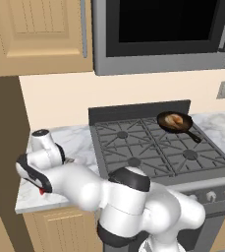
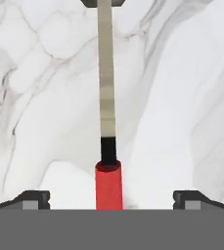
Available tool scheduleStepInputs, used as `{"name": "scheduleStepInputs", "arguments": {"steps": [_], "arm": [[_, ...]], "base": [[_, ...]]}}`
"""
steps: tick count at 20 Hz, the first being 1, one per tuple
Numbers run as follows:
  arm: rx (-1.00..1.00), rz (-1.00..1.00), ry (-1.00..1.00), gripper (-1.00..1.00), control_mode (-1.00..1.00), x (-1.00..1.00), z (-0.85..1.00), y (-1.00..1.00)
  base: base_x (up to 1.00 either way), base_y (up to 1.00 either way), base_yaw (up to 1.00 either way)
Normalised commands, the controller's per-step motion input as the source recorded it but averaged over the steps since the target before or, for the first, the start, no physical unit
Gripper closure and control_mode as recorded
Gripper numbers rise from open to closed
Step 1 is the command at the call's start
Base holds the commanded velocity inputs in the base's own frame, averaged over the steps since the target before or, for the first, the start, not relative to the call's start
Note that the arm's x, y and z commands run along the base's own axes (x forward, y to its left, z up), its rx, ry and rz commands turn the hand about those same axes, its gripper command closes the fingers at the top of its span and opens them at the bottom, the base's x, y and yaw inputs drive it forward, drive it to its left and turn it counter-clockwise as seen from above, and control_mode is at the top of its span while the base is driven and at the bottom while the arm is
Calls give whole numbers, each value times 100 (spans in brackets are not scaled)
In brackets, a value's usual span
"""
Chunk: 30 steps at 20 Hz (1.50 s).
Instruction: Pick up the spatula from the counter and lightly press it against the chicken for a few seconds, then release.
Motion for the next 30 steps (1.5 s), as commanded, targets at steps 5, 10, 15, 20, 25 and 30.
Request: {"name": "scheduleStepInputs", "arguments": {"steps": [5,10,15,20,25,30], "arm": [[-1,-4,2,-100,-100,13,-19,8],[-2,-4,3,-100,-100,13,-23,13],[-3,-3,4,100,-100,6,-26,8],[-1,0,0,100,-100,0,-10,-29],[0,0,-4,100,-100,-13,0,-42],[0,0,-11,100,-100,-24,4,-59]], "base": [[0,0,0],[0,0,0],[0,0,0],[0,0,0],[0,0,0],[0,0,0]]}}
